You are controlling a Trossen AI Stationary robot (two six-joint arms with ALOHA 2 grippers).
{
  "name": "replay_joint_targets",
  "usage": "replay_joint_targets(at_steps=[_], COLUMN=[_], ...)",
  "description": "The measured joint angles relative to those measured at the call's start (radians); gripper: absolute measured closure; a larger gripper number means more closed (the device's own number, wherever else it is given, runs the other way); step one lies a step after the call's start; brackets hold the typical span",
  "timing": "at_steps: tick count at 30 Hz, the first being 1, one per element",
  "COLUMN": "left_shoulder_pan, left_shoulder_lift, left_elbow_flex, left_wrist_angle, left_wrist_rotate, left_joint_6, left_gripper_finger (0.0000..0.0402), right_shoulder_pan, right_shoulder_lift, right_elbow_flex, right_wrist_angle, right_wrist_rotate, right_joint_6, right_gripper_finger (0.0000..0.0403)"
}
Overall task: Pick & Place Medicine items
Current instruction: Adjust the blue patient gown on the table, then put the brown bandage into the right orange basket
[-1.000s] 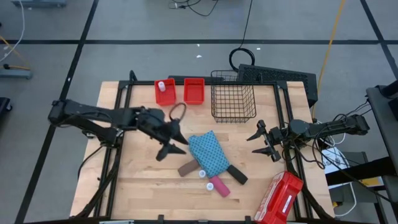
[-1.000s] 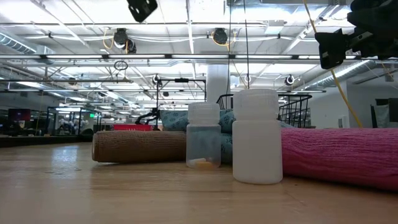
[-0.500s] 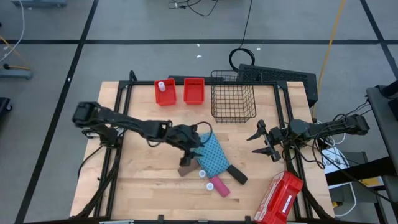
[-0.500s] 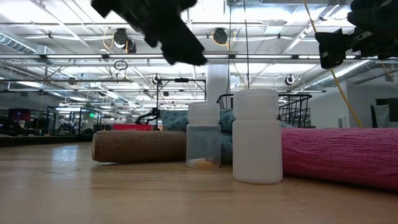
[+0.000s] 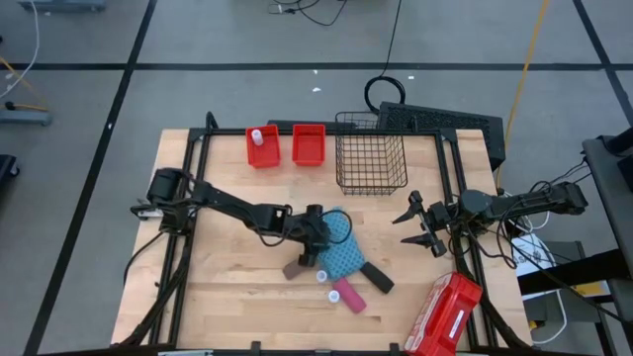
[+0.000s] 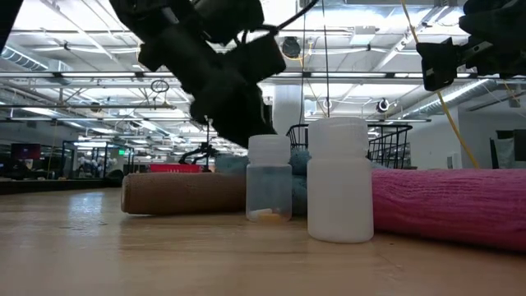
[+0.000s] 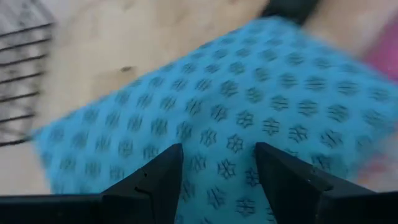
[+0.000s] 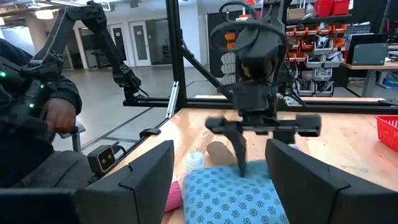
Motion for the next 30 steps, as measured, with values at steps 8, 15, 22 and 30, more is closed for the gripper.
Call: replay_joint_targets(at_steps=[8,15,22,30], left_shoulder_pan=[0.034,0.071,0.07,-0.027], left_shoulder_lift=[0.01,-0.017,-0.166,-0.309], left_elbow_flex=[0.001,0.002,-0.001,0.0], left_wrist_angle=[-0.111,-0.271,-0.417,-0.575], left_wrist_rotate=[-0.364,-0.366,-0.358,-0.007], left_joint_6=[-0.09,-0.207,-0.24,-0.328], left_gripper_finger=[0.0192,0.0192,0.0192,0.0192], right_shoulder_pan=[0.0,0.0,0.0,0.0], right_shoulder_lift=[0.0,-0.001,0.005,0.006], right_elbow_flex=[0.0,0.0,0.0,0.0], right_wrist_angle=[0.0,0.006,0.016,0.014], right_wrist_rotate=[0.0,0.0,0.0,0.0], right_joint_6=[0.0,0.0,0.0,0.0], right_gripper_finger=[0.016,0.016,0.016,0.0161])
